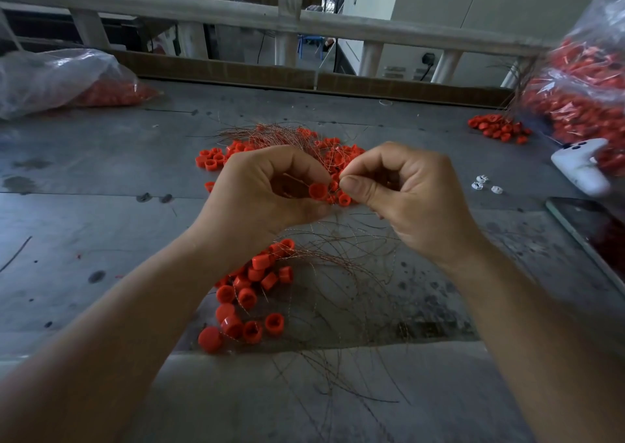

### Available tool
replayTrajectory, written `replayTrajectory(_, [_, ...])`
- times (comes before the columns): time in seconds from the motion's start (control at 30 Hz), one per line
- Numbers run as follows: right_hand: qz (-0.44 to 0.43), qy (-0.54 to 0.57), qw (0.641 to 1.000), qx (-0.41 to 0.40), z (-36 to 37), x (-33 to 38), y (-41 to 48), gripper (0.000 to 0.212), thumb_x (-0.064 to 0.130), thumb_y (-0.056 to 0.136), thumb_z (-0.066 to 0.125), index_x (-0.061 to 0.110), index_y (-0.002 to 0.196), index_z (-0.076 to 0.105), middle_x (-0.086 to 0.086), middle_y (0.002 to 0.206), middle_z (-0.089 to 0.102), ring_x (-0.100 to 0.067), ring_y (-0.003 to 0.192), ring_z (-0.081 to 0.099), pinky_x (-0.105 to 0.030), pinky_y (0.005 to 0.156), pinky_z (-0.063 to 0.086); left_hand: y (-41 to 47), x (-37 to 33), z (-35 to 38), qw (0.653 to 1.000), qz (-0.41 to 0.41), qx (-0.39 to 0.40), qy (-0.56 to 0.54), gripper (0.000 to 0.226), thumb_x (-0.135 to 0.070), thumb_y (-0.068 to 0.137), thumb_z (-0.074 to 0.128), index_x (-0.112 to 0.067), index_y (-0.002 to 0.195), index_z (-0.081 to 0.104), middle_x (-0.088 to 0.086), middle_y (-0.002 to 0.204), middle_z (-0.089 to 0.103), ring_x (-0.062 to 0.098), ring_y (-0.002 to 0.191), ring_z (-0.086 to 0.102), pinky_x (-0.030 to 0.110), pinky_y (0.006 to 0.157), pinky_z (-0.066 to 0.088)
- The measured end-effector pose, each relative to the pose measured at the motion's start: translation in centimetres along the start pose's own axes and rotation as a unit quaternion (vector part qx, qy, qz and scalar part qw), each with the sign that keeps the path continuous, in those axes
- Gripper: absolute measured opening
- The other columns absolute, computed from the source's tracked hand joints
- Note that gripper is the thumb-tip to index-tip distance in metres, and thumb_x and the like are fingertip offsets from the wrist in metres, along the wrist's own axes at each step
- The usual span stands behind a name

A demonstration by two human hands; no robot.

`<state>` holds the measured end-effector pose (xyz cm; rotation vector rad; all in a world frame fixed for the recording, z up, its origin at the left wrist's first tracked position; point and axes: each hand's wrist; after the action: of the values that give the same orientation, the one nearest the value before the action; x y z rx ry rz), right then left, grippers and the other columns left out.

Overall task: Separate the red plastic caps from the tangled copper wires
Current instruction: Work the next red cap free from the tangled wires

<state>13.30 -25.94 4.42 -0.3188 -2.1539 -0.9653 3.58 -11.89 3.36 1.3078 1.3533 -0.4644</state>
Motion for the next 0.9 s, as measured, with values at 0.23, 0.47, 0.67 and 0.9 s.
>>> replayTrajectory(0.23, [0.005,-0.022,1.000,0.012,0.20,0.08,-0.13,0.017,0.007,0.077,0.069,0.023,0.074,0.062,0.010,0.070,0.060,0.000,0.061,0.059,-0.008,0.056,0.043,0.02,0.09,0.14,1.000,-0.014,-0.007,-0.021,0.028,-0.022,0.053,0.071,-0.031,0.080,0.067,-0.009,0.085,0.071,0.007,0.073,0.068,0.014,0.067,0.053])
replayTrajectory(0.47, [0.011,-0.035,0.999,0.021,0.17,0.07,-0.16,0.015,0.007,0.078,0.069,0.020,0.073,0.063,0.008,0.067,0.062,-0.004,0.060,0.058,-0.012,0.055,0.045,0.00,0.04,0.12,0.999,-0.026,-0.002,-0.044,0.028,-0.020,0.053,0.072,-0.024,0.080,0.067,-0.008,0.077,0.071,0.010,0.075,0.069,0.016,0.069,0.053])
replayTrajectory(0.67, [0.021,-0.053,0.998,0.019,-0.07,-0.03,-0.16,0.015,0.008,0.079,0.069,0.020,0.072,0.063,0.011,0.067,0.060,-0.003,0.061,0.057,-0.010,0.056,0.042,-0.07,0.00,0.11,0.994,-0.039,-0.003,-0.105,0.029,-0.015,0.053,0.071,-0.021,0.082,0.069,-0.005,0.078,0.072,0.010,0.075,0.069,0.016,0.067,0.053])
replayTrajectory(0.9, [0.021,-0.058,0.998,-0.010,-0.60,0.03,-0.02,0.018,0.009,0.079,0.070,0.024,0.071,0.063,0.012,0.068,0.061,-0.006,0.061,0.056,-0.015,0.056,0.046,0.03,0.02,-0.26,0.964,-0.090,0.043,-0.248,0.029,-0.005,0.062,0.061,-0.014,0.088,0.073,0.007,0.088,0.073,0.019,0.085,0.070,0.022,0.073,0.055])
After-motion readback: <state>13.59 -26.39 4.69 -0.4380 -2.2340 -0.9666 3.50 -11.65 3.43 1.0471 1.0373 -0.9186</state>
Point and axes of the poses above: each hand's wrist, its own y-axis towards the middle knuckle, its own z-axis out of the palm, x = y × z
